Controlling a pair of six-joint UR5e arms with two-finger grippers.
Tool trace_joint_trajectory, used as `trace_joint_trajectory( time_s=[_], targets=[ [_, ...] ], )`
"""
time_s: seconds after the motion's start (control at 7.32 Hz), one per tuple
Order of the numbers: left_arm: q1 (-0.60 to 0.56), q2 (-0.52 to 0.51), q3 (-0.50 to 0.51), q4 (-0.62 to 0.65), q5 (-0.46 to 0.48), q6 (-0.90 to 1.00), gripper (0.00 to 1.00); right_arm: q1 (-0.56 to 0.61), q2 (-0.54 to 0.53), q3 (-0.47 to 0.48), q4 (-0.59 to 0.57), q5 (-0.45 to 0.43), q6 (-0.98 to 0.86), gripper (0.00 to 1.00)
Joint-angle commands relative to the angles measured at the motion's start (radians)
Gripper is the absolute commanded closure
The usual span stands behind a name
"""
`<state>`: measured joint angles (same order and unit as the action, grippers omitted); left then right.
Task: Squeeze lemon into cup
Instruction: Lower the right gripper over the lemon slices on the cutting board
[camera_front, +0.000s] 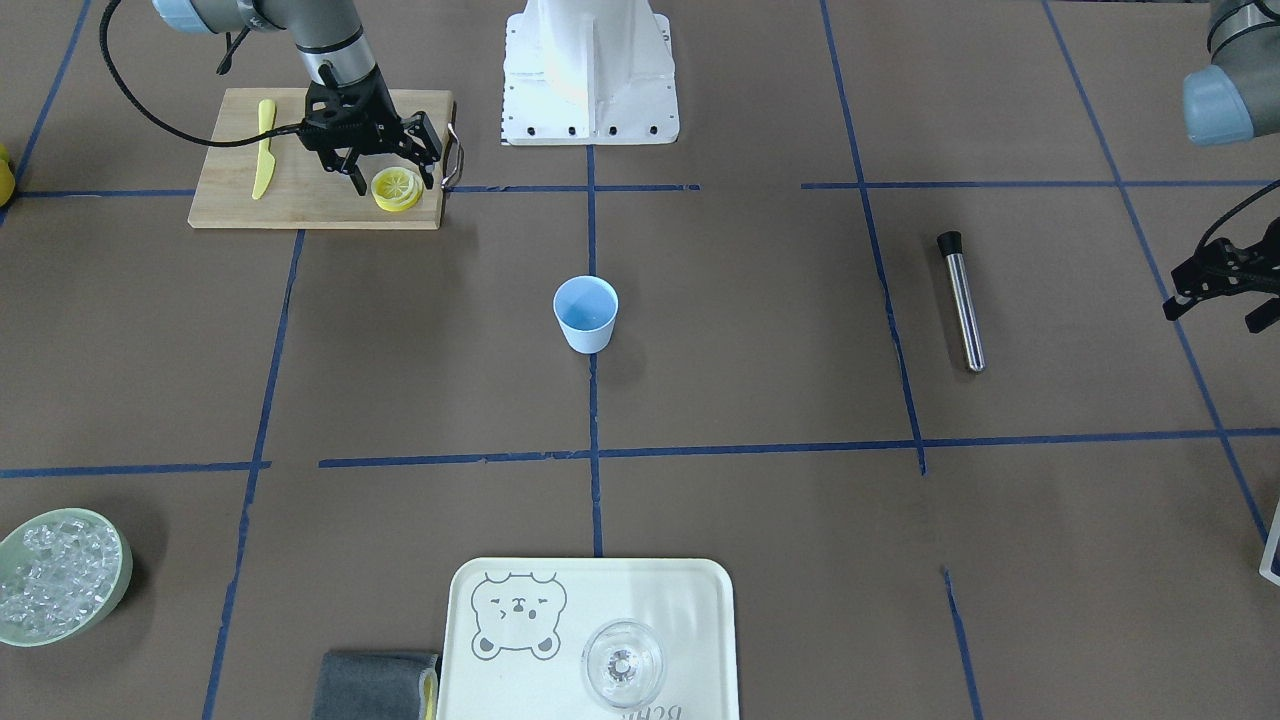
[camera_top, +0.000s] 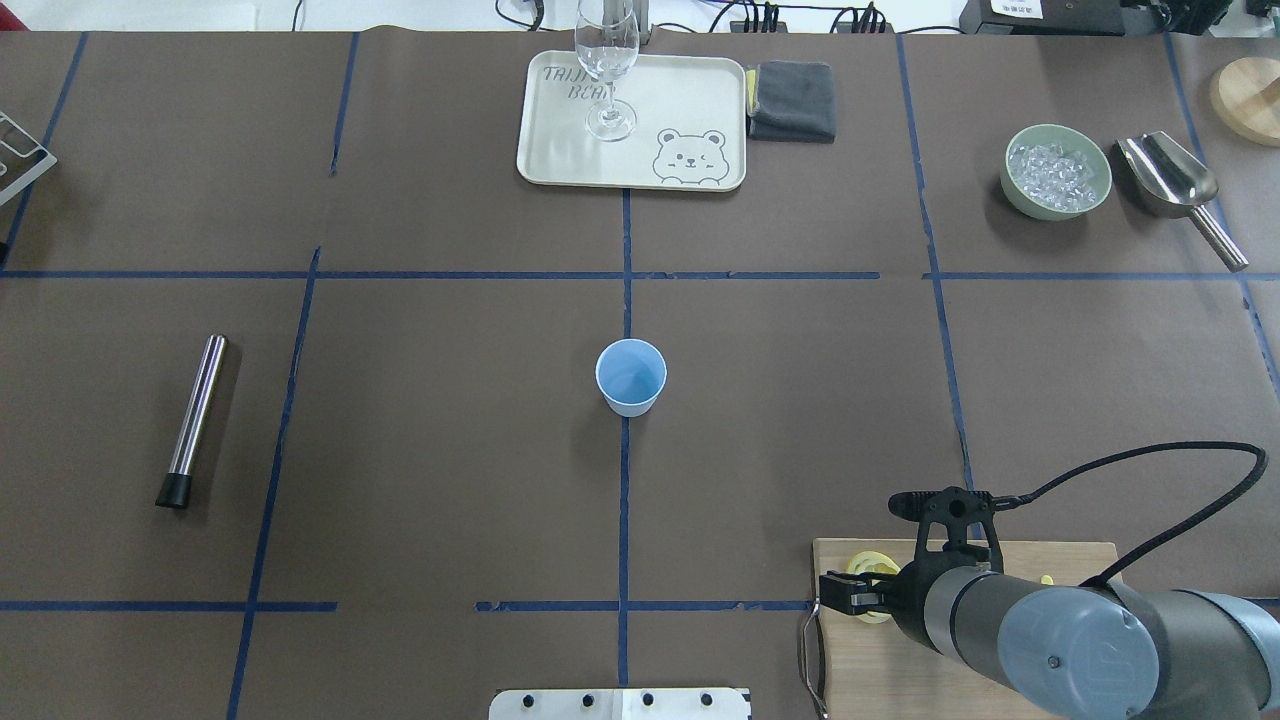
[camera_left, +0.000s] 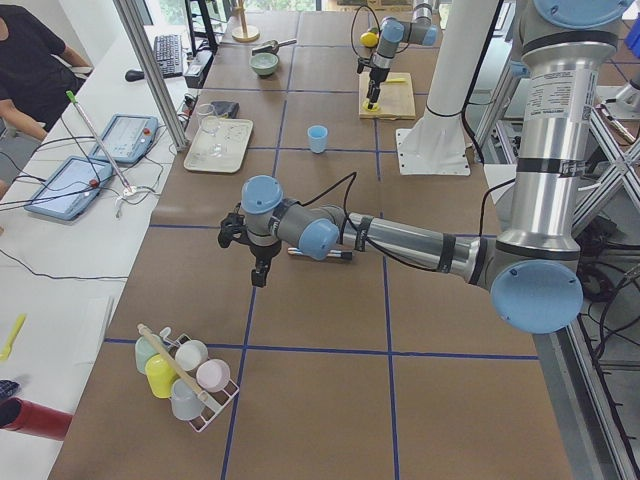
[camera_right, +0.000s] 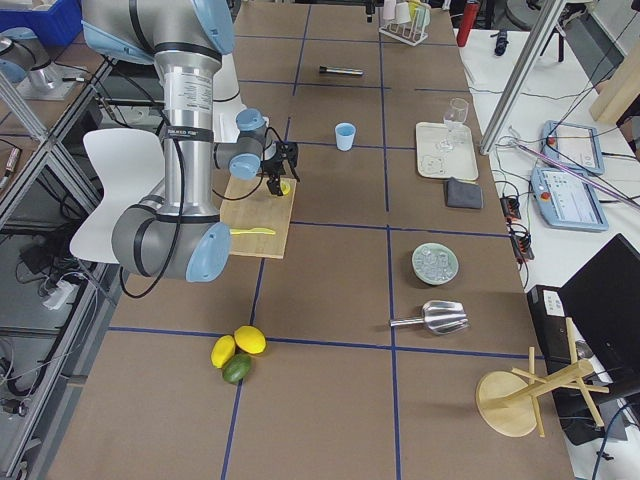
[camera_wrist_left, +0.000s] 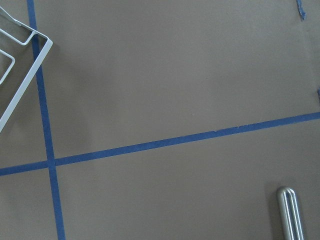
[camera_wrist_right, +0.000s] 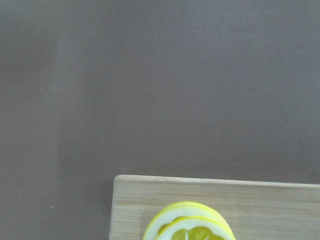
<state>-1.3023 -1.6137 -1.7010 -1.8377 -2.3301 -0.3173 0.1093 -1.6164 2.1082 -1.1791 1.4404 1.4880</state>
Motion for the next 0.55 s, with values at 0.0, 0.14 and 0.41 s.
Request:
trace_joint_trajectory(
  time_s=[0.0,0.14,0.41],
  targets=[
    [-0.002,0.001,0.001,0.000,0.000,0.001,0.00,-0.007,0.009,0.001,-0.034,0.000,0.000,0.00],
    [-0.002,0.003,0.003,0.000,0.000,0.001,0.00,-0.007,0.007,0.003,-0.034,0.000,0.000,0.00],
    [-0.002,0.004,0.001,0.000,0.000,0.000,0.00,-0.007,0.006,0.001,-0.040,0.000,-0.002,0.00]
  ],
)
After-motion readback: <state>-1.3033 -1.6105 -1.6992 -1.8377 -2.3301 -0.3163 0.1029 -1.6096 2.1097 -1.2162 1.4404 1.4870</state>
